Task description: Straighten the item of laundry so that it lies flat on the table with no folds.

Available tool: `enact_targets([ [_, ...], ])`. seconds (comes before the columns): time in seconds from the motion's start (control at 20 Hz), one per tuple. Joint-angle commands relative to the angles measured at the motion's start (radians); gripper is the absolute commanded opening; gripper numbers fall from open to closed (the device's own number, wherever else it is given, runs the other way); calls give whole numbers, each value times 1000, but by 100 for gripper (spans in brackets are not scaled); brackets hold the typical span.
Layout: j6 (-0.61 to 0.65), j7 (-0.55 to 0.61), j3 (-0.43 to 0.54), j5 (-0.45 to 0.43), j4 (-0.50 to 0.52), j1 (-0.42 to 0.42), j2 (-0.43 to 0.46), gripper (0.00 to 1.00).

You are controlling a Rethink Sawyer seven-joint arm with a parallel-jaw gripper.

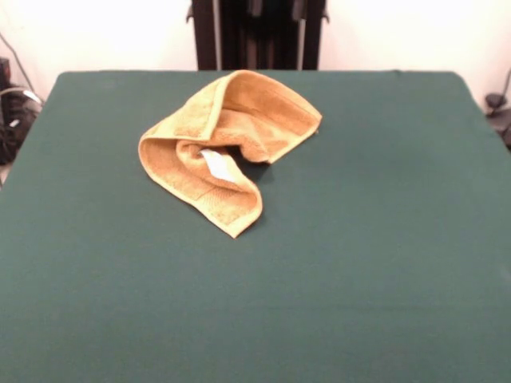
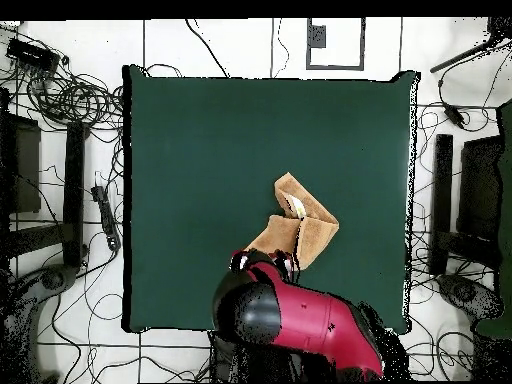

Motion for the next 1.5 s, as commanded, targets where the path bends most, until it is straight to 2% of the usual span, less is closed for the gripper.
enact_targets([
  [0.05,-34,247,48,77,-87,34,159,100],
  [0.5,-79,181,116,104,-140,-35,279,100],
  [0.9,-72,172,108,96,-196,-28,326,100],
  [1.5,-157,195,112,99,-234,-30,422,100],
])
